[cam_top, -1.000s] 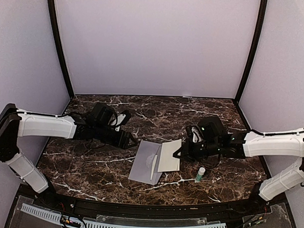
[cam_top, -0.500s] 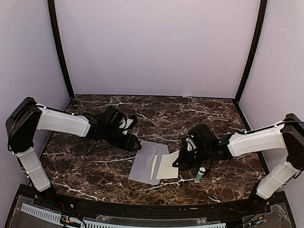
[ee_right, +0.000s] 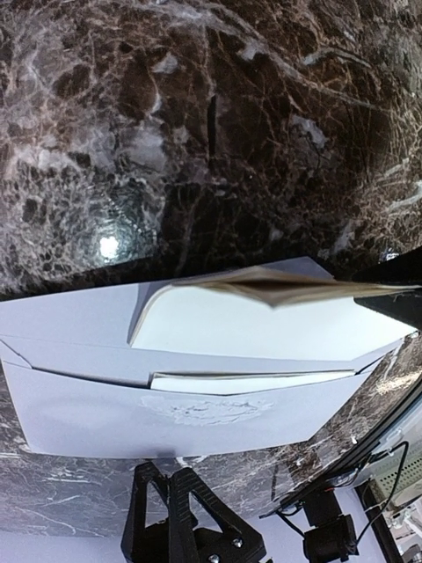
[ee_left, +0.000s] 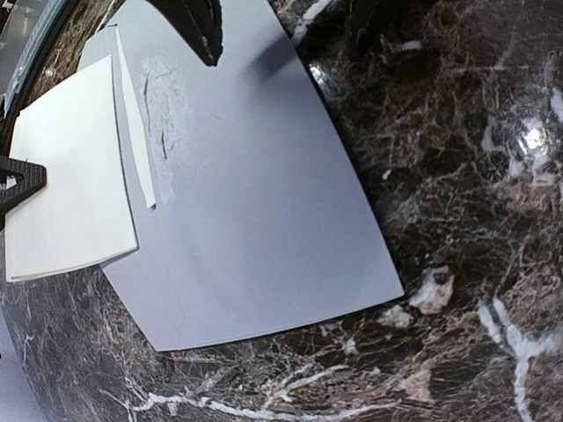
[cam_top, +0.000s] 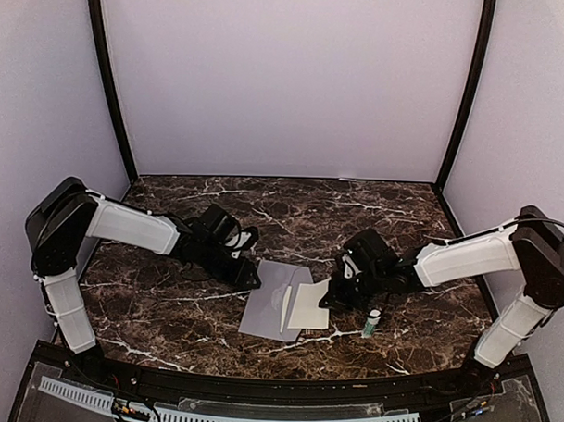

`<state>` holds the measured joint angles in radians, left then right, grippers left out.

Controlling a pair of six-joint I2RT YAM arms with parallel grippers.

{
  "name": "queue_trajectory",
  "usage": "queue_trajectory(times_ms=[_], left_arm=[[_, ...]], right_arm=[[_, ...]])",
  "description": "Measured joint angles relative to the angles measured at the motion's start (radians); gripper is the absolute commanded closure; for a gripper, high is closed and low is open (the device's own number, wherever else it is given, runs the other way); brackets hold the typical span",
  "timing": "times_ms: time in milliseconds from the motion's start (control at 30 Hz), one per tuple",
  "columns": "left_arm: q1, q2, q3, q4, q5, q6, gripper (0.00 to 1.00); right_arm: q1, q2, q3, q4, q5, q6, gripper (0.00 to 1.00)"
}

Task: Place the letter into the envelope and seal it
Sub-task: Place the letter in the envelope.

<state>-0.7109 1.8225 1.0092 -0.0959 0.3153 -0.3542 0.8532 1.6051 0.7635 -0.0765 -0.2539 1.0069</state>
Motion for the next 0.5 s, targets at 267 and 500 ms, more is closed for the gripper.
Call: queue_trajectory(times_ms=[267,500], left_arm=[[0.000,0.033,0.022,0.006,0.048,0.003,0.63],[0.000,0.043,0.025,0.017,0.068,0.003,0.64]], right_arm=[[0.000,0.034,0.043,-0.027,0.017,-0.003,1.00],[0.000,0.079,0.078,-0.036,0.019,-0.010,1.00]])
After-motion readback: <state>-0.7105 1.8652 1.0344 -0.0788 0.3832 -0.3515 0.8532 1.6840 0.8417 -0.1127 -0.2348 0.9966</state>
